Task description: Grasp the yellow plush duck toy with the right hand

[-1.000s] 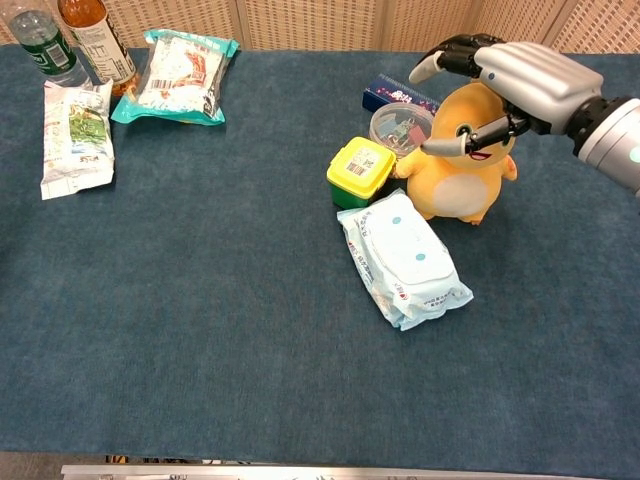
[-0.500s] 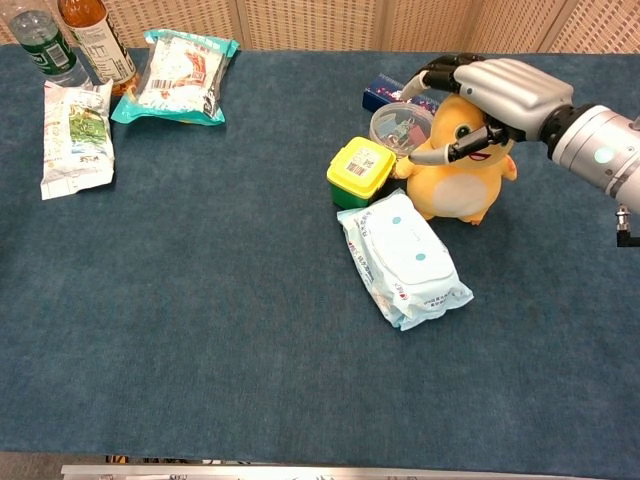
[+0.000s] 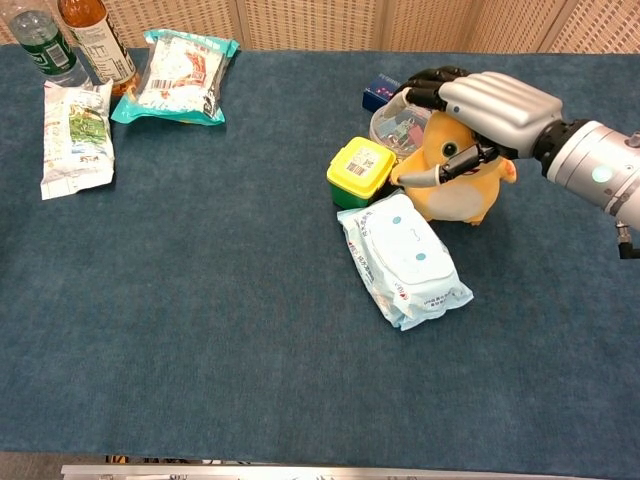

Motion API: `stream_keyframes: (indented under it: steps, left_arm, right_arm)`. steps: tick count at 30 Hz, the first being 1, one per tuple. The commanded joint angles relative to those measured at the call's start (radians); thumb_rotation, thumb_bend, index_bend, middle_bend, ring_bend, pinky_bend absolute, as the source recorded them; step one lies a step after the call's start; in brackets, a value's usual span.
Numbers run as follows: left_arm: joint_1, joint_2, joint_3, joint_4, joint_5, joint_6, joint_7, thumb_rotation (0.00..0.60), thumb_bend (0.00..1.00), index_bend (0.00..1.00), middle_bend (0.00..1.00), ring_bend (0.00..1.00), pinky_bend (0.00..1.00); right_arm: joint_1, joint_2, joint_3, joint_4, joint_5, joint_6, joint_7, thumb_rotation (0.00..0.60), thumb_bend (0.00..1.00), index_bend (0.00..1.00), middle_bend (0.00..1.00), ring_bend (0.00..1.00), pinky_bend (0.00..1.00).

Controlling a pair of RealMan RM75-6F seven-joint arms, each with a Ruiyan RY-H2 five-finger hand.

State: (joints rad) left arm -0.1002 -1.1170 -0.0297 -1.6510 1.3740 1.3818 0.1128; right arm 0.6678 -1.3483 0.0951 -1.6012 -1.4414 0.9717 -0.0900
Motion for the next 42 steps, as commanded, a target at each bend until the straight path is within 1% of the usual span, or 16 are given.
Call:
stream_keyframes:
  steps: [1,11,21,28,37,42]
  left_arm:
    - [0.000,0.000,0.000,0.001,0.000,0.000,-0.001,0.552,0.12,0.06,0.07,0.09,0.04]
    - [0.002,-0.001,0.002,0.002,0.003,0.001,-0.004,0.550,0.12,0.06,0.07,0.09,0.04]
    - [0.001,-0.003,0.002,0.000,0.002,-0.002,-0.001,0.552,0.12,0.06,0.07,0.09,0.04]
    - [-0.002,-0.006,0.000,0.001,-0.001,-0.006,0.001,0.552,0.12,0.06,0.07,0.09,0.04]
    - [0.001,-0.005,0.000,0.002,-0.006,-0.006,0.000,0.550,0.12,0.06,0.07,0.09,0.04]
    - [0.000,-0.004,0.000,0.003,-0.009,-0.009,0.001,0.550,0.12,0.06,0.07,0.09,0.04]
  right_arm:
    - [-0.003,0.004,-0.005,-0.010,-0.008,0.005,-0.003,0.219,0.00,0.23,0.16,0.00,0.00]
    - [-0.016,0.020,-0.019,-0.047,-0.035,0.034,-0.015,0.219,0.00,0.23,0.16,0.00,0.00]
    - [-0.028,0.031,-0.023,-0.052,-0.052,0.059,-0.024,0.219,0.00,0.23,0.16,0.00,0.00]
    - [-0.021,0.022,-0.008,-0.012,-0.017,0.043,-0.038,0.219,0.00,0.23,0.16,0.00,0.00]
    - [0.001,-0.006,0.013,0.072,0.056,-0.015,-0.041,0.220,0.00,0.23,0.16,0.00,0.00]
    - [0.005,-0.018,0.023,0.100,0.076,-0.019,-0.044,0.220,0.00,0.23,0.16,0.00,0.00]
